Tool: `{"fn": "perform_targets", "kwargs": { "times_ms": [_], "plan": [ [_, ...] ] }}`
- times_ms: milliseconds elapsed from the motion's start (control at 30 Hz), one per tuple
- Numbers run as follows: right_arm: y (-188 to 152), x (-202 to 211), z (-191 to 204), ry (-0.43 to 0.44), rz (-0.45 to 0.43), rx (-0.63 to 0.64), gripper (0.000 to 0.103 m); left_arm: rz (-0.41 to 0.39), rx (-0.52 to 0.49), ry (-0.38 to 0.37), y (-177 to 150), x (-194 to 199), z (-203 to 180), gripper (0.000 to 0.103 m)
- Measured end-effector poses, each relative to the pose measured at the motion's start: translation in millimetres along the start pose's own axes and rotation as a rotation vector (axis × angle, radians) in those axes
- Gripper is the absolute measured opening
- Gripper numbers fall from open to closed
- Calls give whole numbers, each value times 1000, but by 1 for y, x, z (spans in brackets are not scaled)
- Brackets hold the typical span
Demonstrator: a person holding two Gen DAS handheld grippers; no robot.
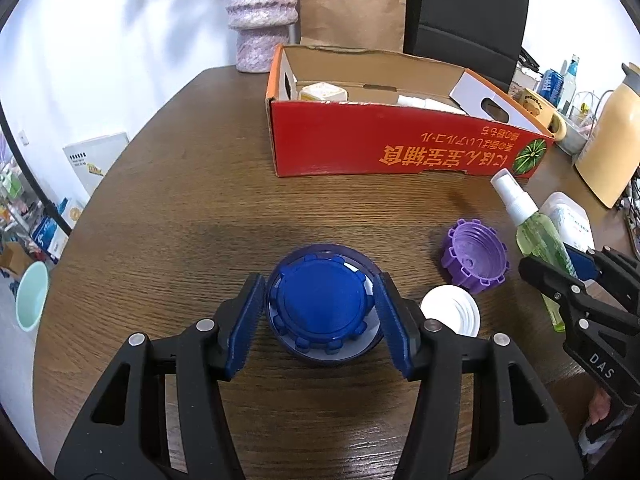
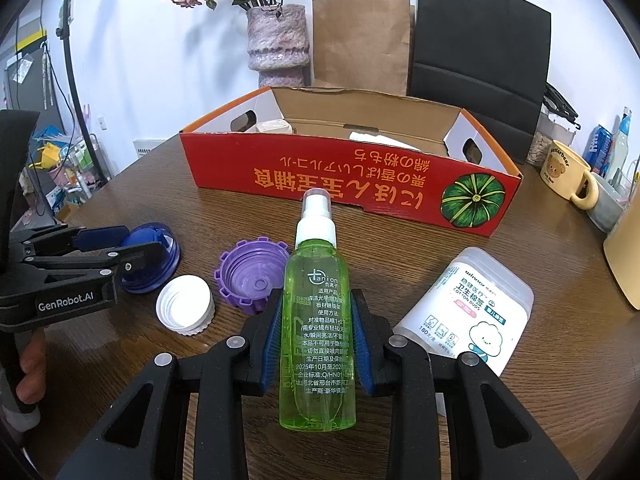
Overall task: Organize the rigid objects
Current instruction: 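Carry the blue jar with the left tool while the right tool carries the green spray bottle over the box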
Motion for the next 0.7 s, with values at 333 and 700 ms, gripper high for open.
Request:
{"fn": "perform_targets", "kwargs": {
  "times_ms": [333, 700],
  "plan": [
    [0, 1, 0, -1, -5, 0, 35, -63, 26, 7, 10, 16, 2, 52],
    [10, 16, 3, -5, -65, 9, 34, -121, 24, 26, 28, 33, -8, 52]
  ]
}}
Point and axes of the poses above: each gripper's, at about its wrist camera, not at the fingertips, and x roughly against the way its jaws point, z to its left, y to its top, the point moved 7 cm from there along -x, roughly the way its jaws point, and after that the axes turned 12 degrees about -z, right-handed, at the moved point
